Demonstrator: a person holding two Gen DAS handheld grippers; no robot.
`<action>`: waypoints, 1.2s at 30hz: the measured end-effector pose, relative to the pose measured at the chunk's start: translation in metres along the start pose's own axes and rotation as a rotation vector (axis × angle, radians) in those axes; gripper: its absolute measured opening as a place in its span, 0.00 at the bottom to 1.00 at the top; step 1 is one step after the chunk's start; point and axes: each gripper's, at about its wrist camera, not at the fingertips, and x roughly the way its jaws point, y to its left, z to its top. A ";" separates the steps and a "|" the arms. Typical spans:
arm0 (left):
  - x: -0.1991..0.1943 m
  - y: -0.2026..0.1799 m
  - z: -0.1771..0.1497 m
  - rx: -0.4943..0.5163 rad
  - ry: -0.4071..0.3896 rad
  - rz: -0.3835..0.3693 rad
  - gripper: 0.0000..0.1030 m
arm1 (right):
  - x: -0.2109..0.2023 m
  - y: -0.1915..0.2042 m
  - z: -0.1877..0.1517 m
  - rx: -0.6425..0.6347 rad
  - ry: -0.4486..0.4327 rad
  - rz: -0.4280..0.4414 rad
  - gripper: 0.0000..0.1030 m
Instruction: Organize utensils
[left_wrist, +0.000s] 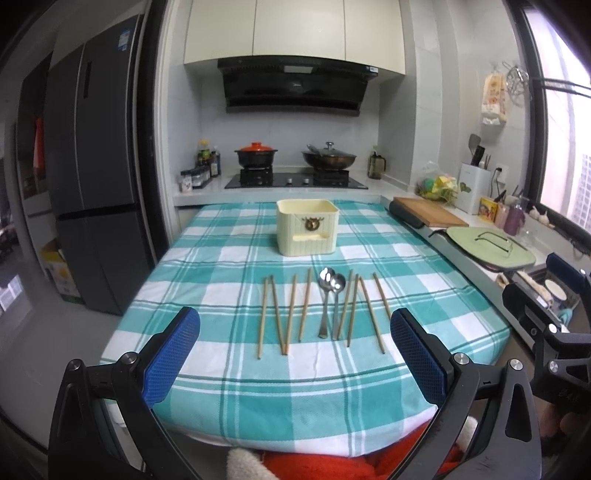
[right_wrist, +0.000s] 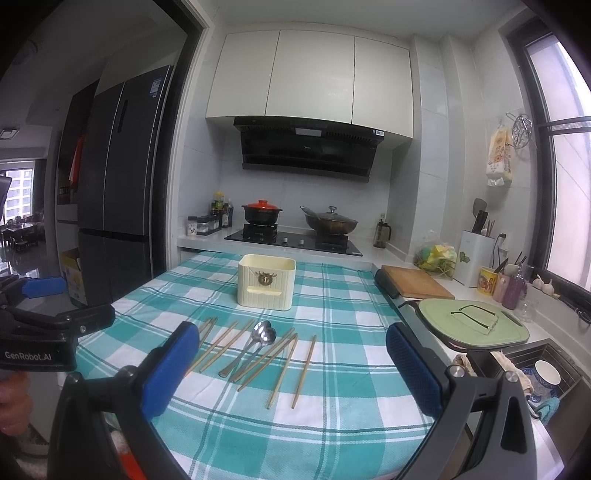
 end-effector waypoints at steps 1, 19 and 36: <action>0.001 0.000 0.001 0.001 0.000 0.001 1.00 | 0.001 0.000 0.000 -0.003 0.000 0.003 1.00; 0.017 -0.002 0.003 0.009 0.023 0.002 1.00 | 0.019 0.000 -0.003 0.000 0.027 0.012 1.00; 0.027 0.000 0.006 0.015 0.031 0.003 1.00 | 0.029 0.002 -0.005 -0.008 0.048 0.026 1.00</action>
